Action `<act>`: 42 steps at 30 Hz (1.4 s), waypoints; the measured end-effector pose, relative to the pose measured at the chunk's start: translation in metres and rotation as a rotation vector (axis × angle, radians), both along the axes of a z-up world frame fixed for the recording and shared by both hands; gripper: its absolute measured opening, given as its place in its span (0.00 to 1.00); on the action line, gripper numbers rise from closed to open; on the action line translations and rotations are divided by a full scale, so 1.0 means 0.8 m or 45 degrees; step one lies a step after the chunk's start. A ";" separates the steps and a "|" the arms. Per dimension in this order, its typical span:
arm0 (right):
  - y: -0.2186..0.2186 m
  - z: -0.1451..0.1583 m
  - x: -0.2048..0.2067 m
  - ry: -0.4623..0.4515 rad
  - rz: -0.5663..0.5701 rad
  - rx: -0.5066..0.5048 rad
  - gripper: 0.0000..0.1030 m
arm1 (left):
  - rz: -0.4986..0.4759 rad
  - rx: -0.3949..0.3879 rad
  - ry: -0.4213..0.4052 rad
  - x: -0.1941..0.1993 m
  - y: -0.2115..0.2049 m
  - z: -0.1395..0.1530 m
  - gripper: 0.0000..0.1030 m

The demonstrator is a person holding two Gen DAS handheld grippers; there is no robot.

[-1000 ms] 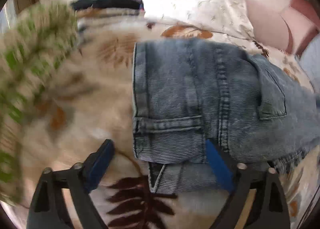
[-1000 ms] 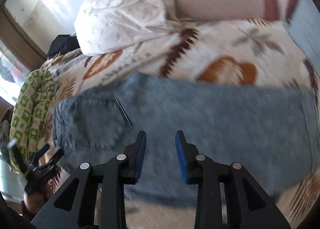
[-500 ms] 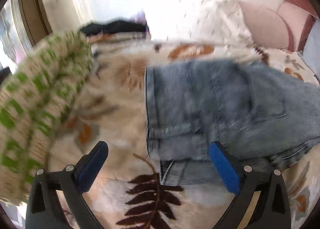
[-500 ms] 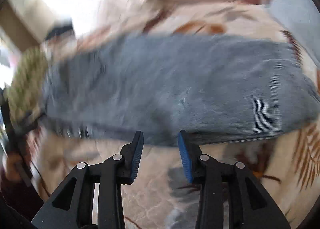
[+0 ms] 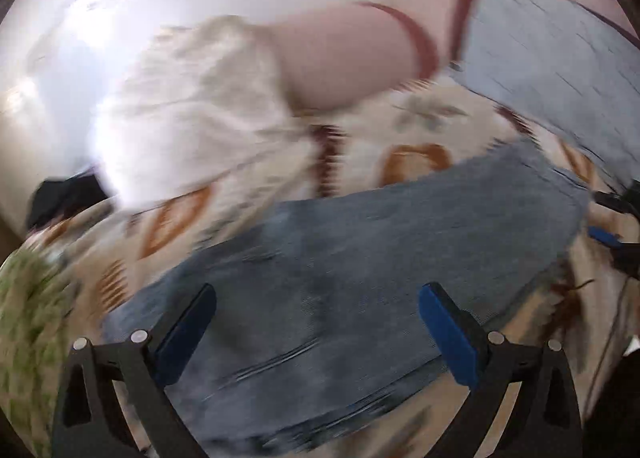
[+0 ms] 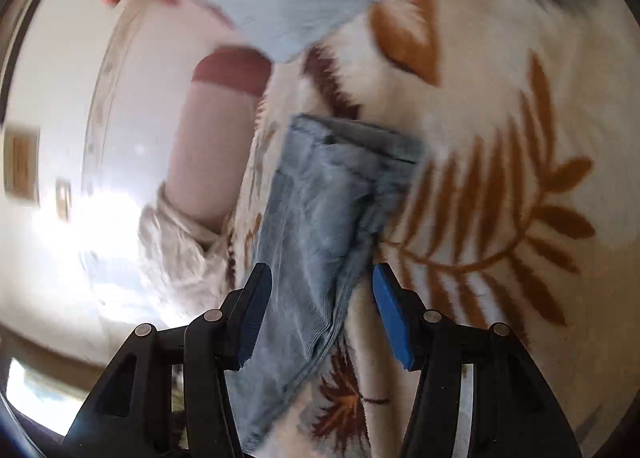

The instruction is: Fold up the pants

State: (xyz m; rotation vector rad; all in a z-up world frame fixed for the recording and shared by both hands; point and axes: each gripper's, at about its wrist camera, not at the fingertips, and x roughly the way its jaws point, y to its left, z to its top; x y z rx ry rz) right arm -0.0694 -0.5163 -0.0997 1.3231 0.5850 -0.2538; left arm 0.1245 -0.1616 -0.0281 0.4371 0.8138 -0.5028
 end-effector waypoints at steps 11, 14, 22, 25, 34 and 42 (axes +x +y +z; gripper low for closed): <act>-0.021 -0.019 0.022 0.026 -0.062 0.100 0.51 | -0.246 0.095 0.188 0.060 -0.175 -0.010 0.99; -0.036 -0.025 0.018 0.011 -0.080 0.123 0.51 | -0.285 0.098 0.210 0.073 -0.213 -0.012 0.99; -0.054 -0.034 0.016 -0.015 -0.108 0.180 0.51 | -0.472 0.151 0.270 0.085 -0.307 -0.027 0.99; -0.057 -0.039 0.017 -0.029 -0.115 0.199 0.51 | -0.555 0.153 0.327 0.087 -0.340 -0.037 0.99; -0.056 -0.041 0.011 -0.039 -0.126 0.188 0.48 | -0.759 0.111 0.501 0.084 -0.417 -0.062 0.99; -0.052 -0.043 0.003 -0.033 -0.136 0.170 0.47 | -0.752 0.047 0.681 0.102 -0.448 -0.086 0.91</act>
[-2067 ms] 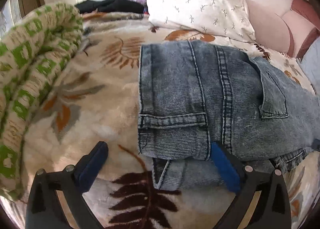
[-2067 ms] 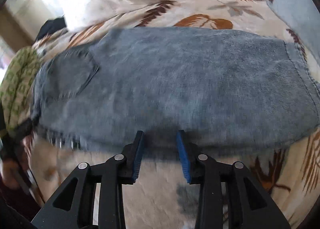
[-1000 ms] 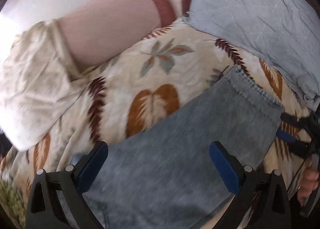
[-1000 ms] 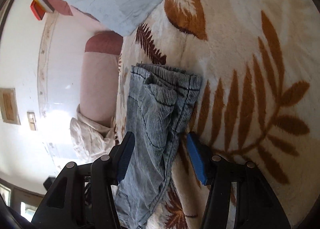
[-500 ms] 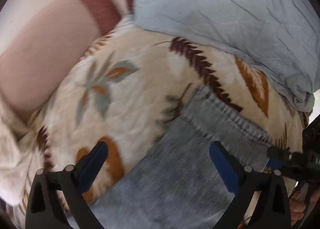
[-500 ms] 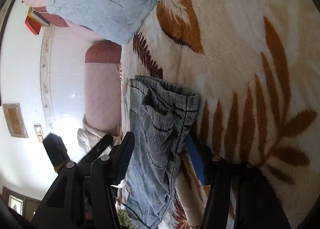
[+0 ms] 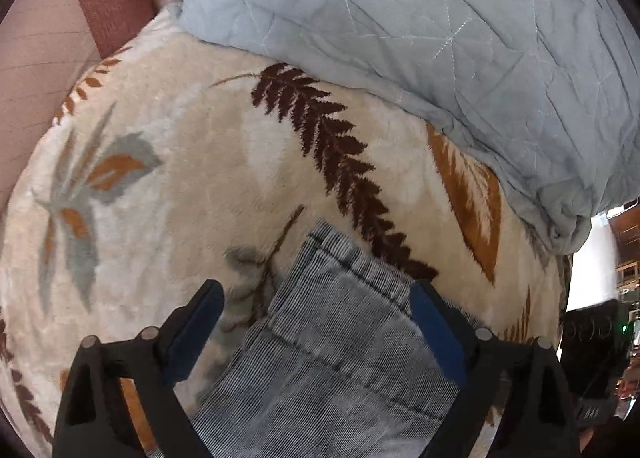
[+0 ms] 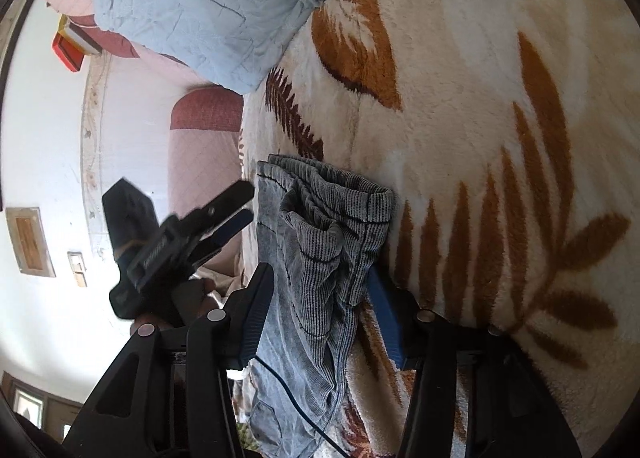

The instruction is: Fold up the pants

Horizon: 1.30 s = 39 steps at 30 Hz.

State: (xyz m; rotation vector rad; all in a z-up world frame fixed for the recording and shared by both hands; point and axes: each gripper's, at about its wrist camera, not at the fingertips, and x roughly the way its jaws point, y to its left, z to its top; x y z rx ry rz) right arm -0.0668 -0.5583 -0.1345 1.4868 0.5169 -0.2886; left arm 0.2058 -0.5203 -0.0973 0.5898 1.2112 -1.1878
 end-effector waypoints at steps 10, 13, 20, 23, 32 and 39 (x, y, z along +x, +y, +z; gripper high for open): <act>0.013 0.010 0.005 0.039 0.010 -0.078 0.47 | -0.110 0.009 0.025 -0.024 -0.030 -0.023 0.68; 0.016 0.011 0.008 0.049 0.014 -0.097 0.47 | -0.110 -0.028 0.002 -0.028 -0.024 -0.021 0.59; 0.022 0.019 0.020 0.087 0.025 -0.179 0.47 | -0.106 -0.088 -0.035 -0.031 -0.004 -0.003 0.39; 0.027 0.023 0.026 0.115 0.039 -0.250 0.44 | -0.104 -0.098 -0.055 -0.038 -0.003 0.000 0.37; 0.031 0.029 0.018 0.145 0.059 -0.299 0.16 | -0.042 -0.201 -0.035 -0.017 0.030 0.032 0.23; 0.055 0.070 0.018 0.062 0.114 -0.460 0.15 | 0.016 -0.336 -0.005 0.002 0.079 0.079 0.22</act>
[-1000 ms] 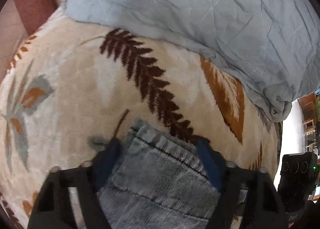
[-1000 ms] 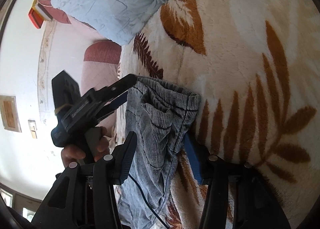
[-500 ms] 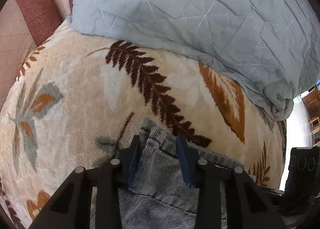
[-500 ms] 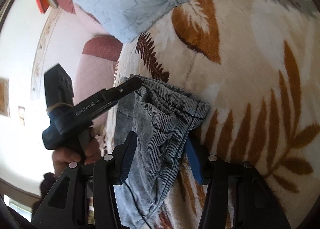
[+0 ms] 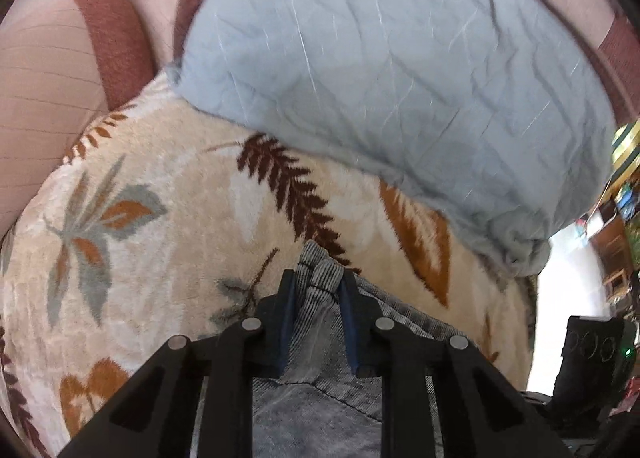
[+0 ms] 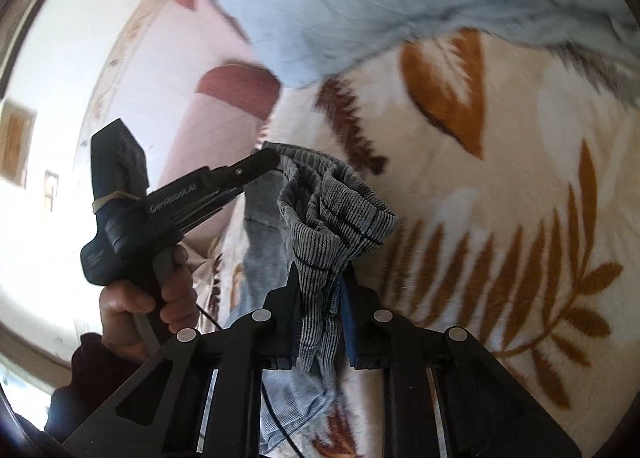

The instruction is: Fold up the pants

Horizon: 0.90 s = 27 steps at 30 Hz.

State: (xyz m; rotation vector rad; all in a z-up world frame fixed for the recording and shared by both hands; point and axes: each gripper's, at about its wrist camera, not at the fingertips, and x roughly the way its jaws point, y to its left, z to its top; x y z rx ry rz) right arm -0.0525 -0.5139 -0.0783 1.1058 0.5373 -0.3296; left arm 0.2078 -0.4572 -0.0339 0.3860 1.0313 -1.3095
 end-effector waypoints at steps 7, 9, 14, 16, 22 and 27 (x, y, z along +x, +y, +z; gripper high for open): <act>0.040 0.041 0.020 -0.065 0.119 -0.164 0.15 | 0.091 -0.149 0.019 0.010 0.050 0.040 0.22; 0.056 0.052 0.028 -0.085 0.169 -0.206 0.15 | 0.125 -0.181 0.029 0.016 0.075 0.049 0.22; 0.106 0.066 0.050 -0.083 0.333 -0.289 0.15 | 0.206 -0.200 0.031 0.028 0.146 0.049 0.22; 0.128 0.068 0.058 -0.072 0.405 -0.319 0.15 | 0.246 -0.190 0.032 0.033 0.173 0.041 0.22; 0.193 0.046 0.092 0.046 0.613 -0.379 0.15 | 0.402 -0.061 0.038 0.053 0.248 -0.018 0.23; 0.232 0.007 0.115 0.204 0.787 -0.342 0.27 | 0.582 -0.010 0.082 0.077 0.315 -0.054 0.23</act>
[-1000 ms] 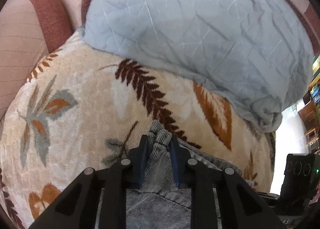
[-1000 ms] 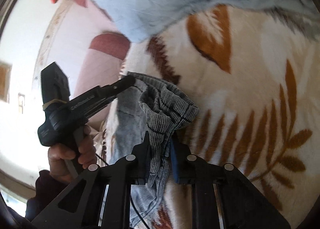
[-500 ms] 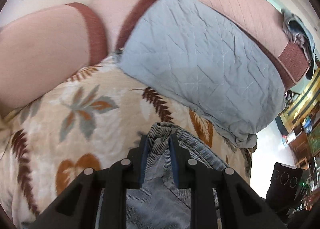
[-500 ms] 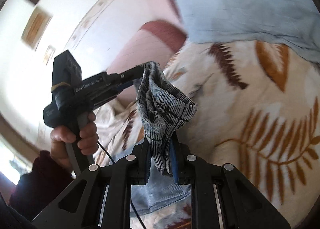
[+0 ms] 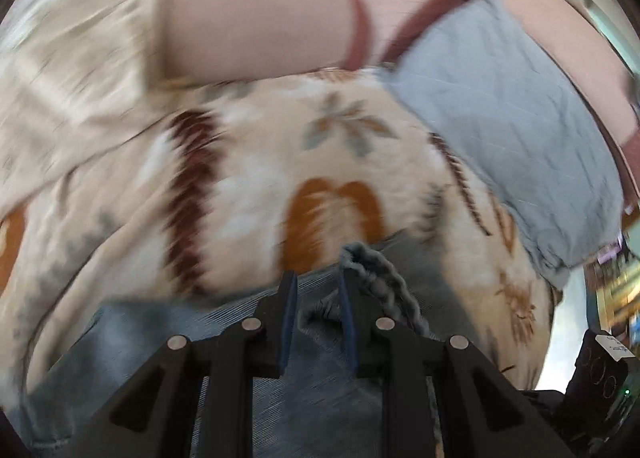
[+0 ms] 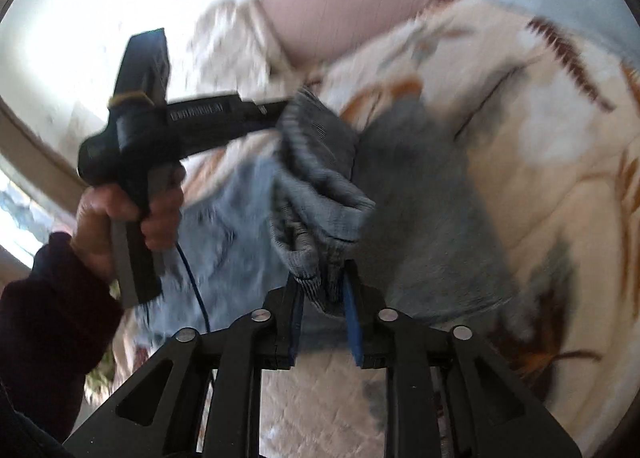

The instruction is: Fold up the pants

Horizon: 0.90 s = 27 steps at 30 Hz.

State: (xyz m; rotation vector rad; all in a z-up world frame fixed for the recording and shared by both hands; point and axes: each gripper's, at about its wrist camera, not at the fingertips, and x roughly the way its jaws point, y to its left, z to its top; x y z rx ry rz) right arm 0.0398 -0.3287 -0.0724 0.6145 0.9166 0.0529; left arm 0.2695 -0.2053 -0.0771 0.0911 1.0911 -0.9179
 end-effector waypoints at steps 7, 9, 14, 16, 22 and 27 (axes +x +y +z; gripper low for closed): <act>-0.004 0.005 0.005 -0.068 0.168 0.277 0.42 | 0.069 0.011 -0.035 -0.012 0.061 0.009 0.23; -0.024 0.014 0.000 -0.123 0.090 0.298 0.46 | 0.062 -0.001 -0.058 -0.026 0.064 0.019 0.23; -0.080 -0.005 -0.006 -0.105 -0.181 0.396 0.47 | -0.008 -0.057 -0.050 -0.080 0.038 0.024 0.24; -0.089 -0.017 -0.003 -0.058 -0.253 0.370 0.47 | -0.023 0.001 -0.052 -0.101 0.021 0.012 0.24; -0.092 -0.044 0.003 0.086 -0.281 0.378 0.44 | -0.114 0.232 -0.019 -0.154 -0.011 -0.044 0.24; -0.087 -0.054 0.003 0.179 -0.221 0.329 0.36 | -0.108 0.260 -0.097 -0.175 -0.006 -0.045 0.24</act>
